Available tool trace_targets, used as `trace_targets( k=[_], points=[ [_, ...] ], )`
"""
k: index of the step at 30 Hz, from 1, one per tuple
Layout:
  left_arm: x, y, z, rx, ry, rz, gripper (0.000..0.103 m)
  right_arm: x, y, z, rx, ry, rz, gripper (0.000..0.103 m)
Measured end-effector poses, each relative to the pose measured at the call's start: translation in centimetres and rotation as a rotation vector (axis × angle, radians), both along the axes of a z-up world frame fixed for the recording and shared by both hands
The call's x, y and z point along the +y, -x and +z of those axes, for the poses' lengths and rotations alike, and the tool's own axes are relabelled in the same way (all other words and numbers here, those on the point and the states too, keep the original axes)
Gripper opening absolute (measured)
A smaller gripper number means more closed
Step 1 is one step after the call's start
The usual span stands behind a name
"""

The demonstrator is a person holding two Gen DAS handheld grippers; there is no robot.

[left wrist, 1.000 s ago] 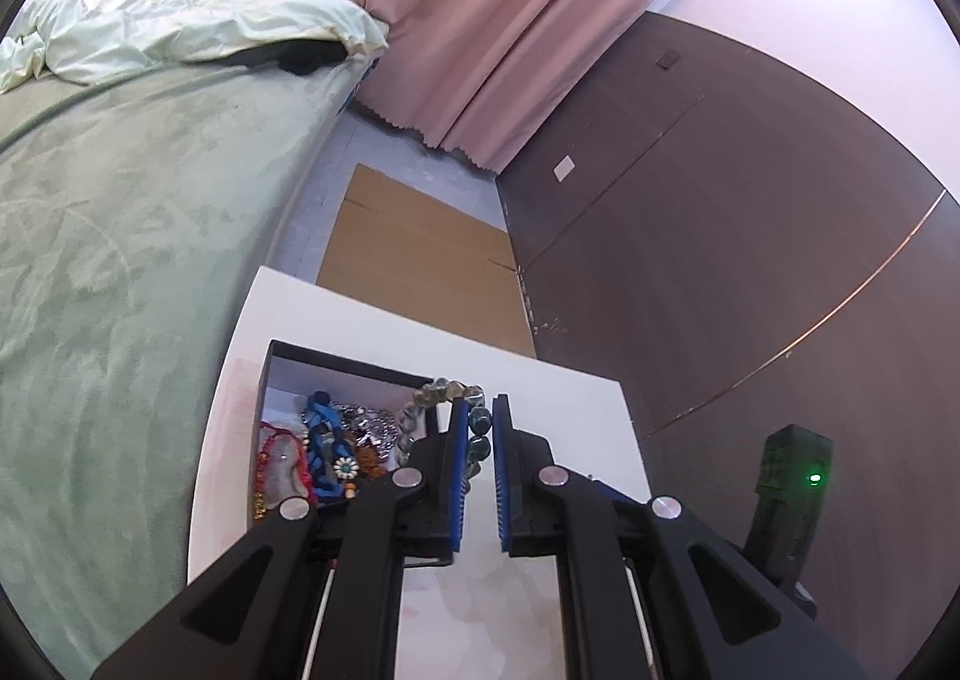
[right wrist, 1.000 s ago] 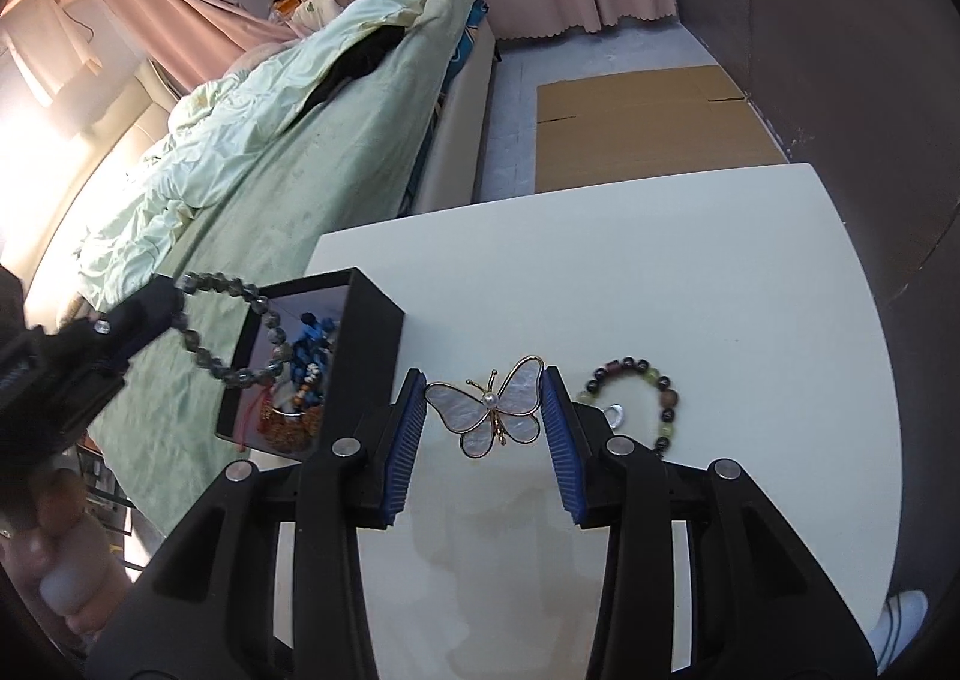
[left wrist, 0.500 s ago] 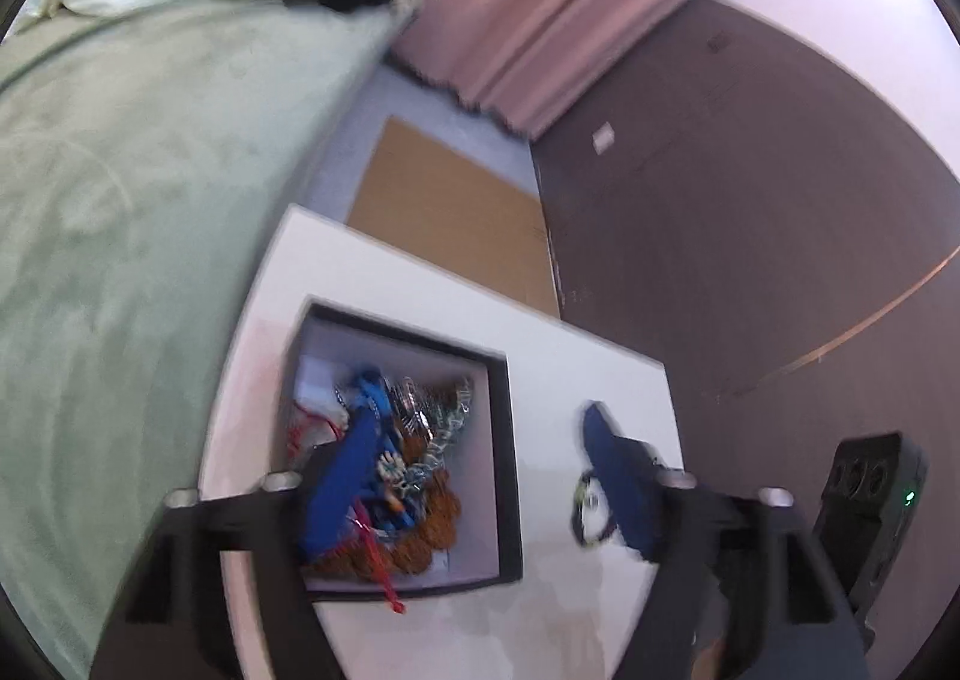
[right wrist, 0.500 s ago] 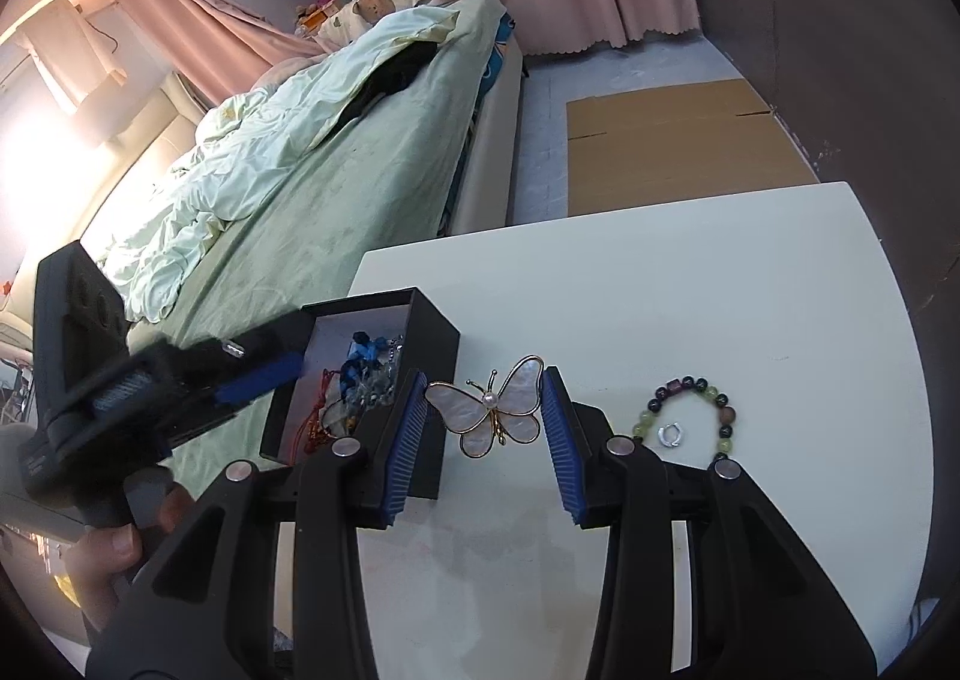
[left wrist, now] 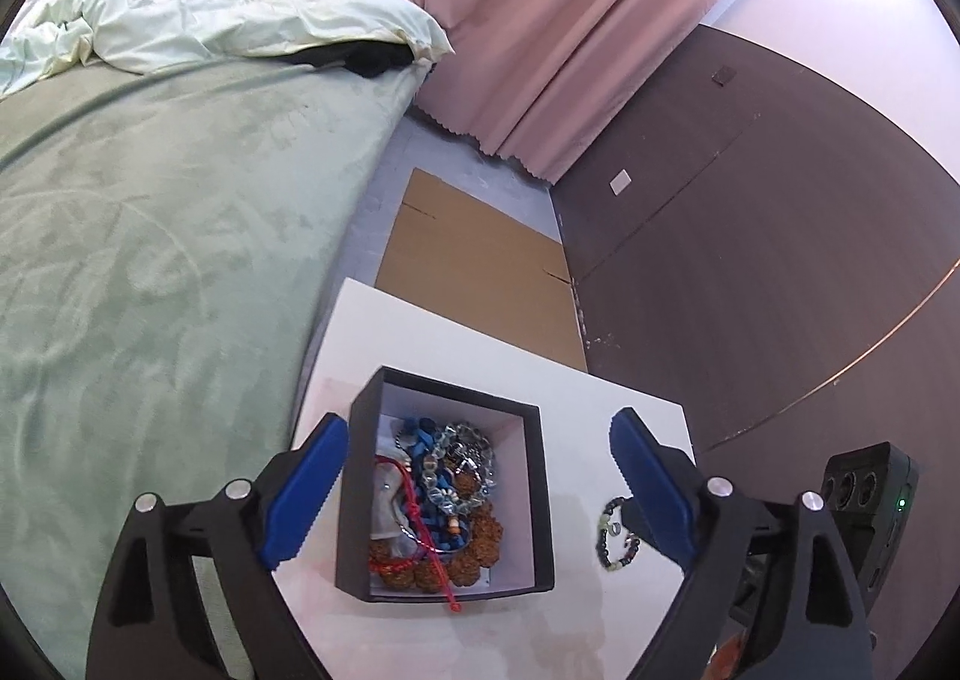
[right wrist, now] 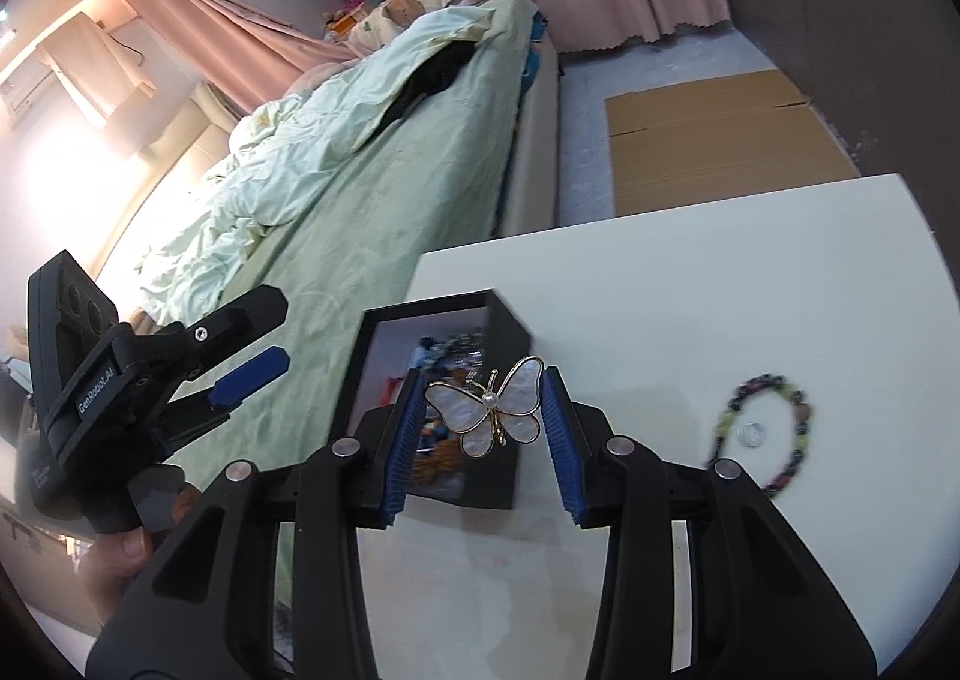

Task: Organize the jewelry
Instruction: 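Release grey bracelet into box with left gripper while right gripper drops butterfly pendant in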

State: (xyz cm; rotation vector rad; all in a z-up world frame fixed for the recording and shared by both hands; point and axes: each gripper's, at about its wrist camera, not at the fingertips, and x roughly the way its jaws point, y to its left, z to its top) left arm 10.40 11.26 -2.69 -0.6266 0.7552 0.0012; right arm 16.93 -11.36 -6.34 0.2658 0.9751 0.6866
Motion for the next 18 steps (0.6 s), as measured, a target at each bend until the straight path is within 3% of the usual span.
trace_targets(
  k=[5, 14, 16, 17, 18],
  points=[
    [1.0, 0.7, 0.5, -0.012, -0.019, 0.027, 0.094, 1.9, 0.2, -0.3, 0.023, -0.036, 0.027, 0.040],
    [2.2, 1.2, 0.6, -0.012, -0.006, 0.057, 0.095, 4.1, 0.7, -1.0, 0.063, -0.040, 0.089, 0.042],
    [2.2, 1.1, 0.6, -0.012, -0.006, 0.055, 0.095, 4.0, 0.6, -1.3, 0.084, -0.049, 0.095, 0.057],
    [2.2, 1.2, 0.7, -0.012, -0.006, 0.054, 0.095, 3.8, 0.6, -1.2, 0.083, -0.045, 0.088, 0.069],
    [2.2, 1.2, 0.7, -0.012, -0.007, 0.053, 0.095, 3.7, 0.6, -1.1, 0.077, -0.046, 0.083, 0.073]
  ],
)
